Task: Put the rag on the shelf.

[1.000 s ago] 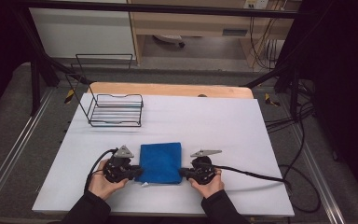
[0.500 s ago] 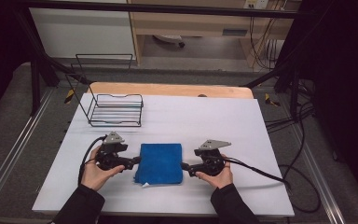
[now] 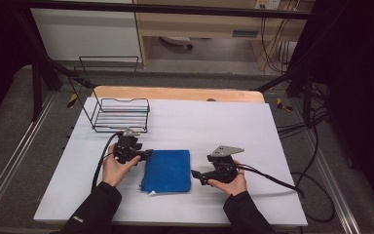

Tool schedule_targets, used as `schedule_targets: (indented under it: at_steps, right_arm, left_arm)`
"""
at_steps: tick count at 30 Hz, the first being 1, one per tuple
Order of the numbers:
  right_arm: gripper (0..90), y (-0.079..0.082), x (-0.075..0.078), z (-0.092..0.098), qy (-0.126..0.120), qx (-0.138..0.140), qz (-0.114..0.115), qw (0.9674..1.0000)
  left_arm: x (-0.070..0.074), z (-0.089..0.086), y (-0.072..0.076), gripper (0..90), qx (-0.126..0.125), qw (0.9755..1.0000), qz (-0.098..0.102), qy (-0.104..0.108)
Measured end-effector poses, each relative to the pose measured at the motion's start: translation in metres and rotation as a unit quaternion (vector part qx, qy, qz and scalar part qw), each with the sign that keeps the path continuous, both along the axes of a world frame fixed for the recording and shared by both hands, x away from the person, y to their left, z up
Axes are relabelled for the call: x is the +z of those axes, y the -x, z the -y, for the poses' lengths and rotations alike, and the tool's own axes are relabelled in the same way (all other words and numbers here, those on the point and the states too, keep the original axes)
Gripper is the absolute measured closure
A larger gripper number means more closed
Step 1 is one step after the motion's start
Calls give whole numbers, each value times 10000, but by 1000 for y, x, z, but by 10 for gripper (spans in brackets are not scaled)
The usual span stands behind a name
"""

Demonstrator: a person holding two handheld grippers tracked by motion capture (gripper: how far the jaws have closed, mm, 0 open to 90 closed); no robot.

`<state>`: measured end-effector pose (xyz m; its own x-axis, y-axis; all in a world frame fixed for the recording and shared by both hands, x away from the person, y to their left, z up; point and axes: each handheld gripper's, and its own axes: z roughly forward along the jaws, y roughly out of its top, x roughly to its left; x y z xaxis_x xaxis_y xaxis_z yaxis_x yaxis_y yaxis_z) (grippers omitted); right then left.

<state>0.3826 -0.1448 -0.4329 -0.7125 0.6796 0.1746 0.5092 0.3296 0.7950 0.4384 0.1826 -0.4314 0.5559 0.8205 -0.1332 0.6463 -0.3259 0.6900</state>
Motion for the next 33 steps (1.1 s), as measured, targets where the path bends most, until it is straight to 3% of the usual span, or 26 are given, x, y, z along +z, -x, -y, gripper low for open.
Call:
schedule_targets:
  at_steps: [5, 21, 25, 30, 33]
  right_arm:
    - [115, -1, 0, 0, -3, 17, -19, 10000]
    - [72, -10, 2, -1, -86, -46, -62, 9999]
    - [67, -15, 5, -8, 1, -90, 54, 9999]
    - [71, -30, 9, -19, 138, -294, -5, 9995]
    - [112, -40, 8, -25, 223, -410, -36, 9989]
  left_arm:
    - [-10, 5, -2, 575, -54, 9999, -51, -71]
    - [-15, 11, -3, 816, -175, 9995, -213, 125]
    - [-16, 10, -3, 826, -221, 9995, -182, 120]
    - [-16, 12, -1, 831, -283, 9996, -40, -20]
    - [-17, 11, -1, 831, -279, 9996, -53, 41]
